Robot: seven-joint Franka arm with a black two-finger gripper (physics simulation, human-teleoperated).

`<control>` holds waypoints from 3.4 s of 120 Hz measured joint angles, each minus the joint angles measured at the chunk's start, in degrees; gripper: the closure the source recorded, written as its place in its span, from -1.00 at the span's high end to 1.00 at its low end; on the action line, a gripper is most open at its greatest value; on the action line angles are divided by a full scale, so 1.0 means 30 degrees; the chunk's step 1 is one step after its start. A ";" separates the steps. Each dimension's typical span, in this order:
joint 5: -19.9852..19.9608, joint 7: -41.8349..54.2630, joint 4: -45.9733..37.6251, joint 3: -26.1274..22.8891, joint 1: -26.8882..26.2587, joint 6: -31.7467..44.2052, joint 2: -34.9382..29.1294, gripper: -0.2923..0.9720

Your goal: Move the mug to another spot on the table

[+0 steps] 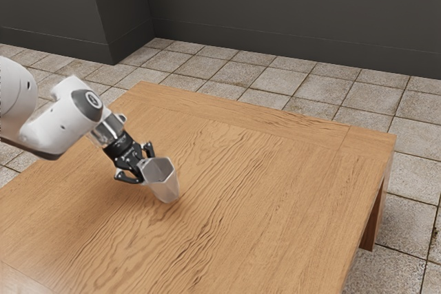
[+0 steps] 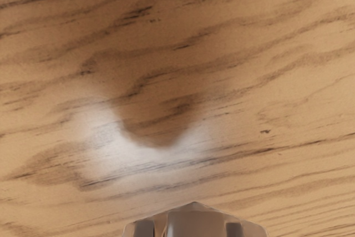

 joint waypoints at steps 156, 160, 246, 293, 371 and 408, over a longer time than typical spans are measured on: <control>-0.3148 0.1110 -0.0018 0.0516 0.0074 -0.0666 0.1397 0.52; -0.3121 0.1147 0.0015 0.0738 0.0092 -0.0663 0.1391 0.53; 1.0667 0.0331 0.3325 0.0349 -0.0280 -0.2563 -0.4302 0.54; 1.4232 0.3647 0.8349 -0.3309 0.0943 -0.6831 -0.5518 0.54; 1.6222 0.9405 1.2149 -0.5416 -0.5699 -0.9425 -0.4483 0.53; 1.6035 1.0826 1.2152 -0.4913 0.1193 -0.9512 -0.4306 0.54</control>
